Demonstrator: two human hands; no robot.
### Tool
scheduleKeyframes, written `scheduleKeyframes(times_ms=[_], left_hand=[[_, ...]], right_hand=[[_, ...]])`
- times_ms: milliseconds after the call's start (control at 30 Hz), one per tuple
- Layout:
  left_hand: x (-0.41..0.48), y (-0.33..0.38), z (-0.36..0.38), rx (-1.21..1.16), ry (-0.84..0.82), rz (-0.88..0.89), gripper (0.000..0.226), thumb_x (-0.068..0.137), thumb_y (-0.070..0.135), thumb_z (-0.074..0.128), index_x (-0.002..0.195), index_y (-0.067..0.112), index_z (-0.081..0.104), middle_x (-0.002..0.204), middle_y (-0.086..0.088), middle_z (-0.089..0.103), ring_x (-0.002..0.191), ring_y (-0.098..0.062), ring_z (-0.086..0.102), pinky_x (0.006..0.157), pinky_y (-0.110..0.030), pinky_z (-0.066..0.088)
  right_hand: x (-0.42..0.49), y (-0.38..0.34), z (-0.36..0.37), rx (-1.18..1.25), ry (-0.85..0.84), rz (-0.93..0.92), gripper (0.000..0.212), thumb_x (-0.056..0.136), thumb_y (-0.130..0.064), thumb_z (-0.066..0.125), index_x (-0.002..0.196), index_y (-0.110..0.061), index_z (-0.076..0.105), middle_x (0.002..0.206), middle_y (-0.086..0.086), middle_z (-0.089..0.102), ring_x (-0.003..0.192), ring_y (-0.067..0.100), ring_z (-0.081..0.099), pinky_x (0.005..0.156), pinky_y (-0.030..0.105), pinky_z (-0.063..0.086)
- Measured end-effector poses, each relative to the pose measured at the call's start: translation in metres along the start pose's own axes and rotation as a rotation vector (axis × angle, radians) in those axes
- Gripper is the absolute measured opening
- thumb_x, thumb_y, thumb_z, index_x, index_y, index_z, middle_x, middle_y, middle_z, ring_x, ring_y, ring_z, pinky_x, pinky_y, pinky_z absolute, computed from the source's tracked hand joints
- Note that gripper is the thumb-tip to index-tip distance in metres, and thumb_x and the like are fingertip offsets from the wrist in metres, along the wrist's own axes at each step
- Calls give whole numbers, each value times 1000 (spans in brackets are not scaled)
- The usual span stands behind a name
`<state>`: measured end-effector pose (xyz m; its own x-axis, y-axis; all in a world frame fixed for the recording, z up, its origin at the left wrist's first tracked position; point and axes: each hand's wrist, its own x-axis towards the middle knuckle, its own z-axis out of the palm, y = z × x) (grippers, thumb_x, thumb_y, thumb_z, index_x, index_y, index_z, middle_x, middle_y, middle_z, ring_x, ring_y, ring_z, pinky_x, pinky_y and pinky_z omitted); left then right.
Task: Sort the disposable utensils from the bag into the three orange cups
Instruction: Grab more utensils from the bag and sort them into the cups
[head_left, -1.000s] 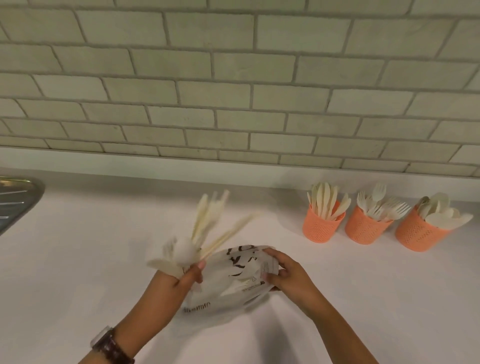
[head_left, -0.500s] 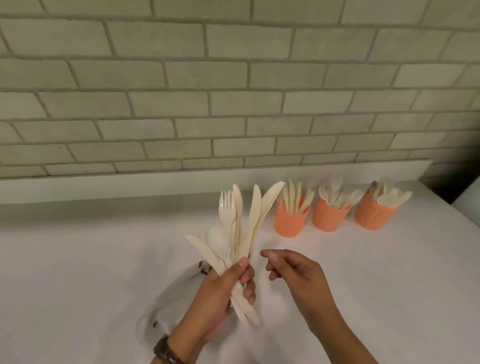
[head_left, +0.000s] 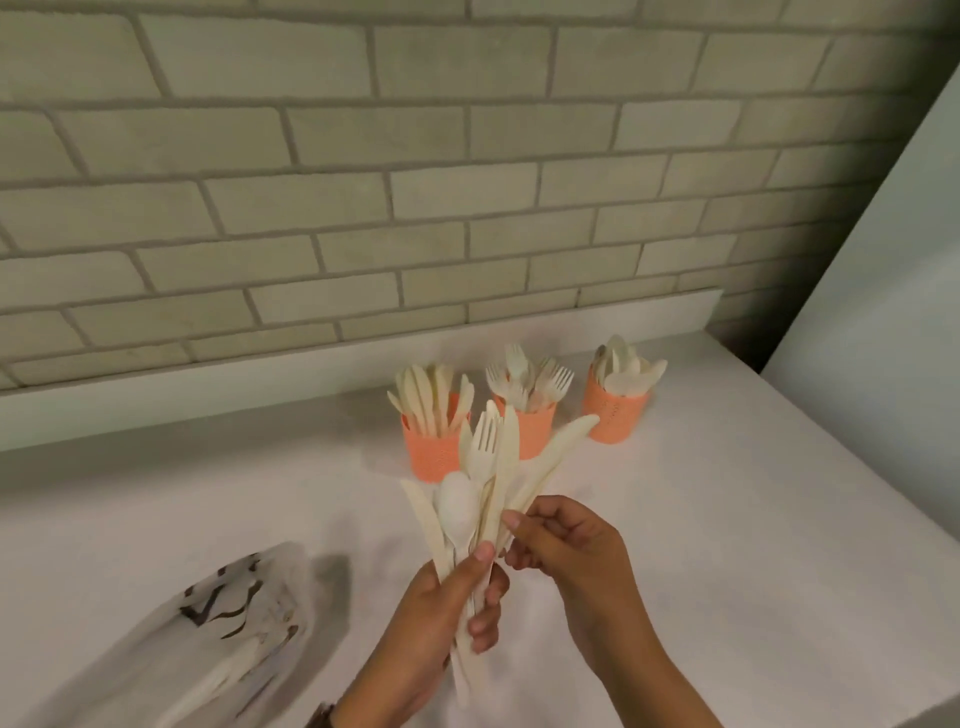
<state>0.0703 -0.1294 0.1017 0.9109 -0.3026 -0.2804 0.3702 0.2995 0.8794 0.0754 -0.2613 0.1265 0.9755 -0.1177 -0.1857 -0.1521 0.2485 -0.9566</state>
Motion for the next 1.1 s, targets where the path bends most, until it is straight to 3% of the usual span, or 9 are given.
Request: scheduleKeyframes(times_ms=[167,333,467,733,933,1100], left_hand=[[37,-25,63,-2,157,33,29,83,27,52,91,-1,57,64,-8,53,38,-13,35,38,-23,33],[65,-43,105,61,373,72,27,93,24,47,77,5,58,58,-8,49,39,-14,35,43,-25,35],[66,-43,119,113,459,129,24,93,28,49,81,9,57,66,-7,48,46,-14,37,49,-28,36],[56,-31,97,38,650,212,15,96,19,45,87,13,55,71,0,56,45,-13,34,45,-25,34],[50,-25,67,-29,716,246,15,96,16,45,84,13,54,74,-3,55,45,-13,33,44,-24,33],[41,-21,37,-145,760,262,13,96,15,45,88,15,55,67,1,54,43,-11,35,41,-21,34]], right_hand=[[31,-16,-67,-22,-52,20,5,76,-1,70,80,-3,72,65,8,71,57,17,61,62,26,54],[62,-29,-112,-30,-85,26,10,79,0,67,76,-6,74,67,8,72,60,20,65,64,28,56],[77,-33,-123,-60,-176,45,13,82,-4,65,74,-9,75,71,10,72,65,20,66,70,30,57],[98,-35,-101,-8,-214,41,21,80,4,65,69,-11,73,63,3,67,62,19,61,67,26,56],[110,-32,-79,-94,-256,37,19,76,7,67,75,-11,72,69,2,67,69,15,60,76,32,52],[124,-25,-51,-312,-291,-67,13,76,6,67,76,-7,71,65,-6,68,61,5,61,67,20,50]])
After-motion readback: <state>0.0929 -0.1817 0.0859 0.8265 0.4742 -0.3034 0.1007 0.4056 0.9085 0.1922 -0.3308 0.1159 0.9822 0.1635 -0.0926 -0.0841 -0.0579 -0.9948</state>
